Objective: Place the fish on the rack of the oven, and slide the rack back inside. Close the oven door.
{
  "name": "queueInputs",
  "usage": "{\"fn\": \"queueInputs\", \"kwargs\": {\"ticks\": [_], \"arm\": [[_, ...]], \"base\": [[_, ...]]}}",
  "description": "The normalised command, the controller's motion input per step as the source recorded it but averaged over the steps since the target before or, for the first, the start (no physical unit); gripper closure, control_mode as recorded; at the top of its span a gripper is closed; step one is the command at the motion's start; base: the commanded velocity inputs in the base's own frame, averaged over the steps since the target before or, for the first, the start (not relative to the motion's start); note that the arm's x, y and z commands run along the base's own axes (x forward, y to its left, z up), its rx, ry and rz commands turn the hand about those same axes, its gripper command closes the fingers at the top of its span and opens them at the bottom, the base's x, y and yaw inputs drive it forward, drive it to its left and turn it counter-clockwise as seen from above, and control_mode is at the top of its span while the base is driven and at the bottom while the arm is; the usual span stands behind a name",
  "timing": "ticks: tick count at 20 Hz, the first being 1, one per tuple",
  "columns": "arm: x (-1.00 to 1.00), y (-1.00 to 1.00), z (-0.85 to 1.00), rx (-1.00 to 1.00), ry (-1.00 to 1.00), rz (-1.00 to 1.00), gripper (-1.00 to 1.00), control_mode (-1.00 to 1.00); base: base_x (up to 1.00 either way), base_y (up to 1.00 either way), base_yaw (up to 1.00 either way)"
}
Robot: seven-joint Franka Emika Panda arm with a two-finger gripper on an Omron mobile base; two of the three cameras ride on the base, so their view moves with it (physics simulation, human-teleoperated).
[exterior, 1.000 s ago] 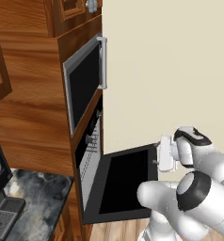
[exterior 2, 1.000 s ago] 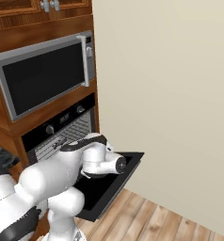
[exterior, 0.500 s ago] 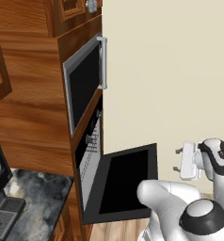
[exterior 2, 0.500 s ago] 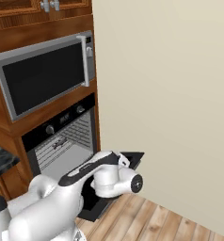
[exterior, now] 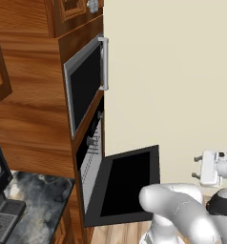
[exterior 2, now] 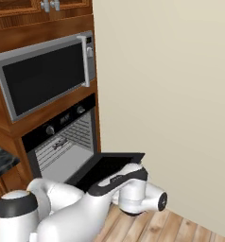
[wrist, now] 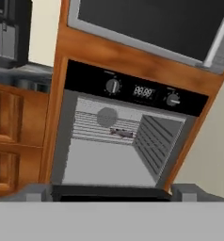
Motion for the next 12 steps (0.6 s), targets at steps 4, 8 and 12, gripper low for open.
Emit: {"fn": "queueInputs", "kwargs": {"ticks": [4, 8, 12], "arm": [[0.02, -1.00, -0.19, 0.34, 0.09, 0.17, -1.00, -1.00], [0.30, -1.00, -0.35, 0.34, 0.04, 0.22, -1.00, -1.00], [0.76, -0.91, -0.57, 0.29, 0.05, 0.23, -1.00, -1.00]], "base": [[0.00, 0.00, 0.00], [0.00, 0.00, 0.00], [0.00, 0.00, 0.00]]}}
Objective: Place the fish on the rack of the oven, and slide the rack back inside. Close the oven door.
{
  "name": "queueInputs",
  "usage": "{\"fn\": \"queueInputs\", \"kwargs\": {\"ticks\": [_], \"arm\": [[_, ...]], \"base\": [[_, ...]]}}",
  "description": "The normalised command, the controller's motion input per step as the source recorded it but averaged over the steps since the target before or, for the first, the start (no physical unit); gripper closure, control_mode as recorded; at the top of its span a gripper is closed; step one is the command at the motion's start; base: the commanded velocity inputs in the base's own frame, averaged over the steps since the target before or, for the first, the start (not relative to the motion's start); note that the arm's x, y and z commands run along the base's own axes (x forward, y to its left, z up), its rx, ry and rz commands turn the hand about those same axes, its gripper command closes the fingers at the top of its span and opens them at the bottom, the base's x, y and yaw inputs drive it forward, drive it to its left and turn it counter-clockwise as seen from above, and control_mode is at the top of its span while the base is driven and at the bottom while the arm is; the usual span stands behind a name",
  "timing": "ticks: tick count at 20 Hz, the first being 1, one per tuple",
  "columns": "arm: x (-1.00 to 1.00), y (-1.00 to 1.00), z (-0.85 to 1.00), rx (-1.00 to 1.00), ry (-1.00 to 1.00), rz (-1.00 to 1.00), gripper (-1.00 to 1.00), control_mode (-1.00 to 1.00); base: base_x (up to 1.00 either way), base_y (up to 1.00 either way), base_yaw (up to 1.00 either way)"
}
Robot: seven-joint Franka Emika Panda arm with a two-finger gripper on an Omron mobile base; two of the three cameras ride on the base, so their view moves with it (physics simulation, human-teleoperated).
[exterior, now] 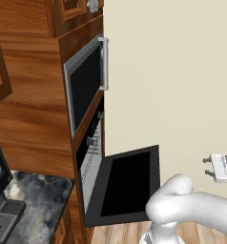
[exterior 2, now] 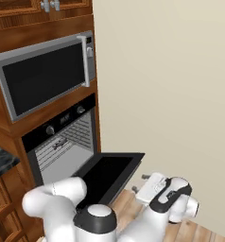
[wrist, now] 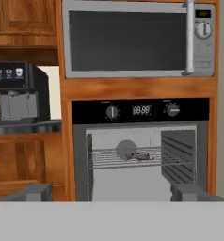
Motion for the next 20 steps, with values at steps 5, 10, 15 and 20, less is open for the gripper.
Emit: {"fn": "queueInputs", "kwargs": {"ticks": [5, 10, 15, 20], "arm": [[0.99, -0.46, -0.65, 0.20, 0.08, 0.19, -1.00, -1.00], [0.94, -0.10, -0.78, 0.07, 0.04, 0.12, -1.00, -1.00], [-0.09, 0.00, -0.59, -0.17, -0.22, -0.04, -1.00, -1.00], [-0.46, 0.00, -0.15, -0.34, -0.42, -0.17, -1.00, -1.00]], "base": [[0.00, 0.00, 0.00], [0.00, 0.00, 0.00], [0.00, 0.00, 0.00], [0.00, 0.00, 0.00]]}}
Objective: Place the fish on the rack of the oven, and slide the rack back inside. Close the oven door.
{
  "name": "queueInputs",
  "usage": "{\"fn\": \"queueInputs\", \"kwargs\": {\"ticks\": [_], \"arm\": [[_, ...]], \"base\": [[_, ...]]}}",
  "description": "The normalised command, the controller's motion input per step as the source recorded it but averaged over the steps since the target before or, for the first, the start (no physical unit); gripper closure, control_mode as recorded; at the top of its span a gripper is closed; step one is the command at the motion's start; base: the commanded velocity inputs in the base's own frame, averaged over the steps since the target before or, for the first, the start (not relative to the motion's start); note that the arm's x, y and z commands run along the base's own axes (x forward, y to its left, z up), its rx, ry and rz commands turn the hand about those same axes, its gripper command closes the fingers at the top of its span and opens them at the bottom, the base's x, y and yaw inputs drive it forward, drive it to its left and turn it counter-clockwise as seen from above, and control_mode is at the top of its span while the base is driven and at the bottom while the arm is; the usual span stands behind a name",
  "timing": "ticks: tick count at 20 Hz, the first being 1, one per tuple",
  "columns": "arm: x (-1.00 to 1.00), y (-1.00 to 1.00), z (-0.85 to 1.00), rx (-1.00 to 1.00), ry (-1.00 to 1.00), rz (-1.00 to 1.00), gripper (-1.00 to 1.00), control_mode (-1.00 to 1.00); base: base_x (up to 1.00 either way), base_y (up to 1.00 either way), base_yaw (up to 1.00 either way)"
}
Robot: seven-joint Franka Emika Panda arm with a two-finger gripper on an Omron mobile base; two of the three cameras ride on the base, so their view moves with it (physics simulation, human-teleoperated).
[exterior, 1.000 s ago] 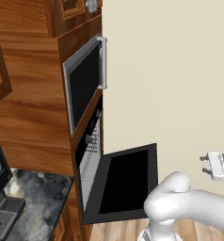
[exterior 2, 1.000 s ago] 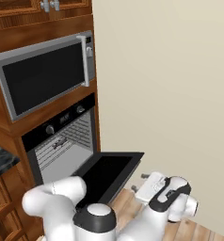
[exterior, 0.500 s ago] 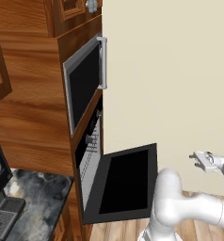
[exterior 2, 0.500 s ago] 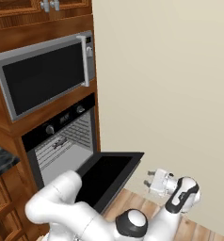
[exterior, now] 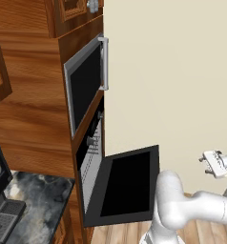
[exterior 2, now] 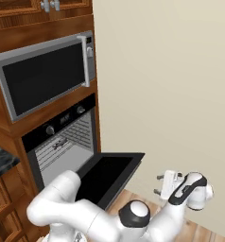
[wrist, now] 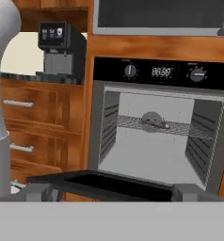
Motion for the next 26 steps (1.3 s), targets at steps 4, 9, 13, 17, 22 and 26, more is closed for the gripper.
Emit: {"fn": "queueInputs", "kwargs": {"ticks": [4, 9, 13, 17, 22, 26], "arm": [[-0.18, 0.13, -0.27, -0.32, -0.32, -0.24, -1.00, -1.00], [0.08, 0.39, -0.47, -0.24, -0.18, -0.22, -1.00, -1.00], [0.39, 0.52, -0.68, -0.19, -0.07, -0.26, -1.00, -1.00], [0.56, 0.47, -0.72, -0.12, 0.00, -0.24, -1.00, -1.00], [0.22, 0.22, -0.58, -0.04, 0.00, -0.16, -1.00, -1.00], [0.00, 0.00, -0.46, 0.00, 0.00, -0.04, -1.00, -1.00]], "base": [[0.00, 0.00, 0.00], [0.00, 0.00, 0.00], [0.00, 0.00, 0.00], [0.00, 0.00, 0.00], [0.00, 0.00, 0.00], [0.00, 0.00, 0.00]]}}
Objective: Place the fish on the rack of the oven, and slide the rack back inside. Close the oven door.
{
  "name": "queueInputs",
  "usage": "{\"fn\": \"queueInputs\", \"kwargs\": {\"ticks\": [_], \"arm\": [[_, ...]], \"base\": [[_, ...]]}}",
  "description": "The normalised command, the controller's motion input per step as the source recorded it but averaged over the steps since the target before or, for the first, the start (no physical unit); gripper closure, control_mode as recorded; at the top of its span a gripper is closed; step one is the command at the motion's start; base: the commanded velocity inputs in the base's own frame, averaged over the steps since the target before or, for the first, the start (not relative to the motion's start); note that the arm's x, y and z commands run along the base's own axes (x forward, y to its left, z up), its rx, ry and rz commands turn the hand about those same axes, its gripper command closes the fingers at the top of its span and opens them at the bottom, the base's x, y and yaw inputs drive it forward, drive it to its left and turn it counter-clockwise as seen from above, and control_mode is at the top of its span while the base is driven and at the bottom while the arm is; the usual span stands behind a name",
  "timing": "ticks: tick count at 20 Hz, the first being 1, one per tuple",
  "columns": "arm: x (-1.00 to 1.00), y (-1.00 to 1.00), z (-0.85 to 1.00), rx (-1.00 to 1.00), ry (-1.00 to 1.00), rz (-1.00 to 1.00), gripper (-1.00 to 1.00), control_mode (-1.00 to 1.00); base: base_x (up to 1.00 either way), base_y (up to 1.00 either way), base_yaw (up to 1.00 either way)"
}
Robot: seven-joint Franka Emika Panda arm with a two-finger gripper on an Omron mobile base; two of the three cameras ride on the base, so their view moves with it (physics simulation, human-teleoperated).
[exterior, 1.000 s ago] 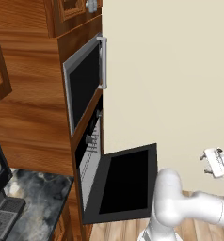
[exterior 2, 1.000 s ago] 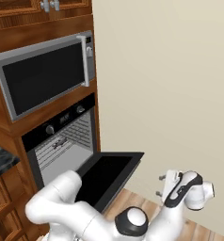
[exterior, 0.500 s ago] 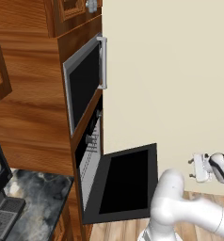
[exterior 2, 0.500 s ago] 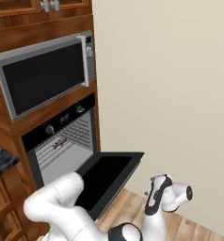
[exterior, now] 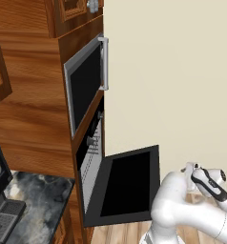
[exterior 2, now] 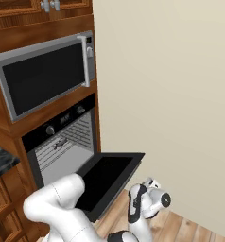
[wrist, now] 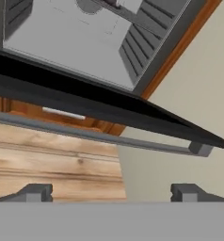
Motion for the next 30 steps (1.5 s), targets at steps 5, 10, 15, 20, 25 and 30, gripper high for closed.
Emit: {"fn": "queueInputs", "kwargs": {"ticks": [5, 10, 15, 20, 25, 30], "arm": [[0.05, 0.03, -0.65, 0.01, 0.01, 0.00, -1.00, -1.00], [0.10, 0.04, -0.58, 0.09, 0.01, 0.00, -1.00, -1.00], [0.20, 0.00, -0.49, 0.28, 0.04, 0.05, -1.00, -1.00], [0.29, 0.00, -0.69, 0.29, 0.03, 0.09, -1.00, -1.00], [0.30, 0.00, -0.80, 0.25, 0.01, 0.09, -1.00, -1.00], [0.39, 0.04, -1.00, 0.16, 0.00, 0.04, -1.00, -1.00]], "base": [[0.00, 0.00, 0.00], [0.00, 0.00, 0.00], [0.00, 0.00, 0.00], [0.00, 0.00, 0.00], [0.00, 0.00, 0.00], [0.00, 0.00, 0.00]]}}
